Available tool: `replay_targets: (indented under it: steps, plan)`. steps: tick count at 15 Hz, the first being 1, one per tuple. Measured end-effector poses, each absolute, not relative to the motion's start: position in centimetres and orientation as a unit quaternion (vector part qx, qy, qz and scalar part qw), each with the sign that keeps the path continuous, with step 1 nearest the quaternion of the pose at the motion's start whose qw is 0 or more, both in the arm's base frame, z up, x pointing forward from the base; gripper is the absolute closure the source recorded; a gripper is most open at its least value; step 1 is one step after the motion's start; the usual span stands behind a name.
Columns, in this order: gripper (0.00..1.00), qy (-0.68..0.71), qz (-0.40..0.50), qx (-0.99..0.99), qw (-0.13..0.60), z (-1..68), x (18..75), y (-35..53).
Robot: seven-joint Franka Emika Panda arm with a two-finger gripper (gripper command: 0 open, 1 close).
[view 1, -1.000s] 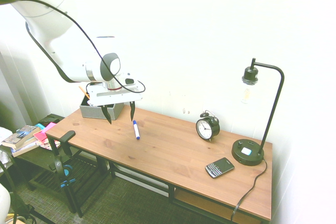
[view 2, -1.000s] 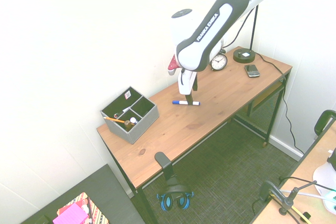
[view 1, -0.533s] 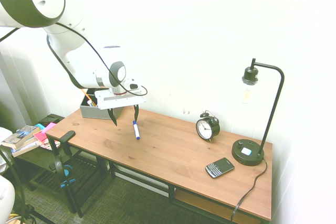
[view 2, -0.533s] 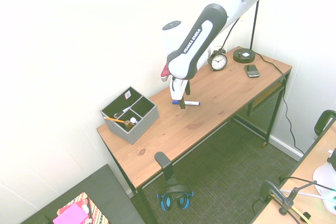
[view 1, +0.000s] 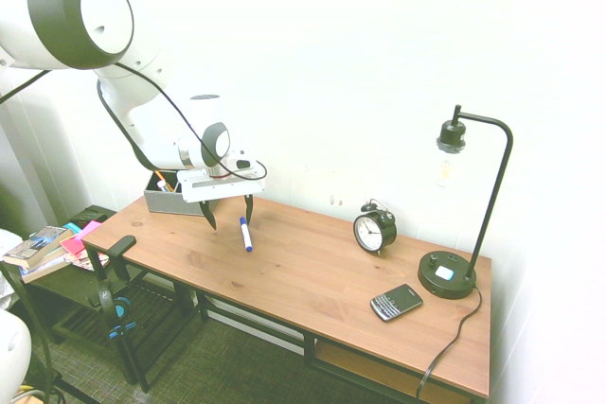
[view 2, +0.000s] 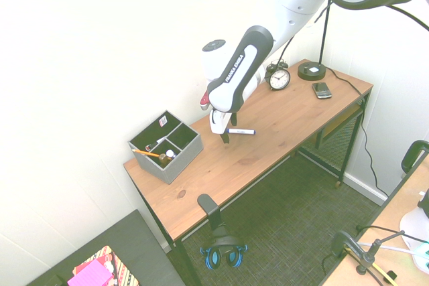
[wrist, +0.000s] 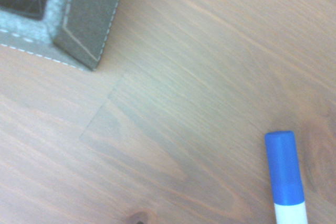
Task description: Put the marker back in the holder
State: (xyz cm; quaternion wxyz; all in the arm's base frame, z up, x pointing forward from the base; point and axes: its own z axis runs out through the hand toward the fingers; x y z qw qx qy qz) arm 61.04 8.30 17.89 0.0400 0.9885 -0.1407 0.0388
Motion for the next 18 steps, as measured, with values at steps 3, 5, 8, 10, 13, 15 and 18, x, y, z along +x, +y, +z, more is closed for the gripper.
replay_targets:
  steps: [3,5,8,10,13,15,18]
  plan:
    - [1.0,-0.146,0.04,0.988,0.038,17.4,61.4,8.2]
    - [1.0,-0.149,0.042,0.987,0.036,17.3,61.8,8.4]
    - [1.0,-0.151,0.044,0.987,0.033,16.8,62.6,8.6]
    - [1.0,-0.153,0.046,0.987,0.033,16.6,63.3,8.6]
    - [1.0,-0.157,0.042,0.986,0.033,16.5,63.8,8.6]
    - [1.0,-0.158,0.042,0.986,0.032,16.4,63.8,8.6]
    - [1.0,-0.161,0.039,0.986,0.033,16.2,63.7,8.3]
